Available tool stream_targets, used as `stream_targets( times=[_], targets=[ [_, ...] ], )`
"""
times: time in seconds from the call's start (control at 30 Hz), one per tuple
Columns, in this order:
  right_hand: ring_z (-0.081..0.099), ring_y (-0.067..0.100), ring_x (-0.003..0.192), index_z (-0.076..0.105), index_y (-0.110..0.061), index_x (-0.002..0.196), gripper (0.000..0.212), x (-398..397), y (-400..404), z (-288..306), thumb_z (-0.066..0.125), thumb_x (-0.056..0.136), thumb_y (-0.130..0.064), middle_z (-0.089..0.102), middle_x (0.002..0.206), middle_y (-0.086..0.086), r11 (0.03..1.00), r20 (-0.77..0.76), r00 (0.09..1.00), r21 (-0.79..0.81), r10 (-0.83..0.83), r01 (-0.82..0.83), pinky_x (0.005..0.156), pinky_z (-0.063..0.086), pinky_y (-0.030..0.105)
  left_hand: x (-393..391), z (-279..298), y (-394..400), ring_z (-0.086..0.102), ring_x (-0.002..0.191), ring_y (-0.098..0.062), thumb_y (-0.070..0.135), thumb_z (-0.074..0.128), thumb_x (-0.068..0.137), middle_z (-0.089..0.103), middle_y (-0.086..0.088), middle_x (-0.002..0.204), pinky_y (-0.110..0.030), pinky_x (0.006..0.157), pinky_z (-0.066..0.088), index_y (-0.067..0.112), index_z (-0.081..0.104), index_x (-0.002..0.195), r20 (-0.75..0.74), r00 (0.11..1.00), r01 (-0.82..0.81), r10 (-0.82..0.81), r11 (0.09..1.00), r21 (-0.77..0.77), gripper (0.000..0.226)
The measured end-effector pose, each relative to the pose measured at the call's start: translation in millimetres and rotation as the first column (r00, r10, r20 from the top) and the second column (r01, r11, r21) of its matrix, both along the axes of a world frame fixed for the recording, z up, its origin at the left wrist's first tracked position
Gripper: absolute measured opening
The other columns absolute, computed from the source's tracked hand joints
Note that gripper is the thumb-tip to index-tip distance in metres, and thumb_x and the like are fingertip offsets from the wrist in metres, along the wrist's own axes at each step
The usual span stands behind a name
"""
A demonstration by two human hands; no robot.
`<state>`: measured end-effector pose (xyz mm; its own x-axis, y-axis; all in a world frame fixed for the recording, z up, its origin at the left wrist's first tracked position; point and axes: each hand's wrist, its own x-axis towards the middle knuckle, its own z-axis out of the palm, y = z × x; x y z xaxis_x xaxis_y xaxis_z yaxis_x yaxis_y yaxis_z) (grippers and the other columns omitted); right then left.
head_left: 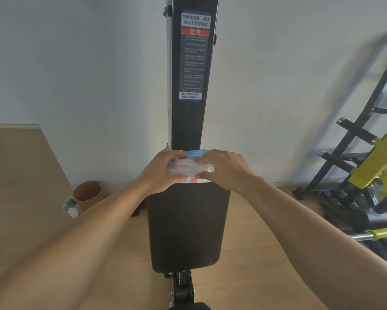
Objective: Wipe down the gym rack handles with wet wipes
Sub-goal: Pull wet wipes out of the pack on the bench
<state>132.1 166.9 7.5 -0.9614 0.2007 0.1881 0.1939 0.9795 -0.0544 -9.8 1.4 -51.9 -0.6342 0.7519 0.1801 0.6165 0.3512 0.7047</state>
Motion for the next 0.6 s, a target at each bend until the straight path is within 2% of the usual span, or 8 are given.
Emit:
stream_targets(
  times=[0.17,0.3,0.4,0.43,0.47,0.5,0.53,0.6],
  targets=[
    [0.058,0.016,0.114,0.044,-0.047,0.141,0.066,2.3,2.4,6.6,0.058,0.082,-0.072,0.059,0.132,-0.012,0.998,-0.001,1.000,-0.056,-0.021,0.021,0.084,0.047,0.027,6.3,6.1,1.2,0.028,0.148,-0.012,0.052,0.085,0.070,0.039,0.012,0.156,-0.030,0.114,0.030,0.044,0.043,0.140,0.003,1.000,-0.021,0.021,0.999,0.031,0.081],
    [0.057,0.015,0.117,0.046,-0.045,0.140,0.067,1.6,4.5,13.0,0.060,0.080,-0.072,0.057,0.136,-0.013,0.997,-0.027,0.999,-0.075,-0.028,0.026,0.087,0.044,0.026,7.8,11.1,1.0,0.044,0.137,-0.015,0.068,0.077,0.064,0.044,0.010,0.152,-0.044,0.117,0.039,0.049,0.042,0.136,-0.018,0.999,-0.032,0.032,0.999,0.028,0.082],
    [0.058,0.013,0.114,0.054,-0.042,0.134,0.056,2.6,5.2,19.3,0.057,0.084,-0.068,0.058,0.132,-0.014,0.991,-0.089,0.993,-0.115,-0.076,0.065,0.089,0.045,0.026,9.2,14.8,1.3,0.038,0.143,-0.018,0.073,0.070,0.065,0.042,0.009,0.155,-0.051,0.121,0.031,0.047,0.043,0.137,-0.087,0.994,-0.060,0.061,0.998,0.013,0.081],
    [0.059,0.012,0.109,0.059,-0.041,0.129,0.049,4.5,4.6,22.1,0.056,0.087,-0.066,0.060,0.127,-0.014,0.977,-0.161,0.981,-0.202,-0.105,0.072,0.087,0.047,0.026,11.0,17.5,1.6,0.037,0.143,-0.016,0.072,0.069,0.068,0.041,0.009,0.155,-0.049,0.122,0.029,0.045,0.044,0.138,-0.101,0.991,-0.084,0.089,0.995,0.051,0.079],
    [0.060,0.012,0.103,0.063,-0.039,0.124,0.041,6.8,4.2,24.5,0.055,0.090,-0.061,0.061,0.120,-0.014,0.934,-0.249,0.956,-0.354,-0.152,0.056,0.085,0.050,0.026,13.6,20.8,2.1,0.038,0.142,-0.013,0.071,0.067,0.073,0.042,0.009,0.155,-0.044,0.121,0.030,0.043,0.046,0.137,-0.119,0.984,-0.119,0.133,0.985,0.123,0.073],
    [0.061,0.012,0.098,0.066,-0.037,0.120,0.035,10.0,3.9,27.0,0.052,0.094,-0.055,0.062,0.114,-0.013,0.835,-0.329,0.921,-0.550,-0.210,-0.006,0.082,0.053,0.026,18.1,25.5,2.6,0.042,0.136,-0.010,0.068,0.066,0.077,0.047,0.009,0.151,-0.038,0.117,0.034,0.040,0.050,0.134,-0.154,0.969,-0.156,0.193,0.962,0.225,0.065],
    [0.061,0.013,0.091,0.067,-0.033,0.118,0.035,14.1,3.0,28.9,0.046,0.095,-0.047,0.062,0.108,-0.010,0.678,-0.365,0.893,-0.729,-0.262,-0.099,0.077,0.053,0.026,24.9,30.7,3.3,0.049,0.127,-0.008,0.063,0.066,0.082,0.055,0.008,0.143,-0.032,0.111,0.041,0.035,0.055,0.130,-0.193,0.946,-0.185,0.262,0.921,0.343,0.057],
    [0.054,0.014,0.074,0.068,-0.022,0.120,0.045,27.3,-1.9,30.0,0.038,0.089,-0.035,0.058,0.094,-0.002,0.349,-0.356,0.880,-0.906,-0.315,-0.241,0.066,0.048,0.024,47.9,42.4,3.6,0.061,0.102,-0.004,0.052,0.068,0.086,0.067,0.009,0.115,-0.017,0.088,0.052,0.025,0.063,0.114,-0.227,0.917,-0.166,0.328,0.832,0.530,0.039]
  ],
)
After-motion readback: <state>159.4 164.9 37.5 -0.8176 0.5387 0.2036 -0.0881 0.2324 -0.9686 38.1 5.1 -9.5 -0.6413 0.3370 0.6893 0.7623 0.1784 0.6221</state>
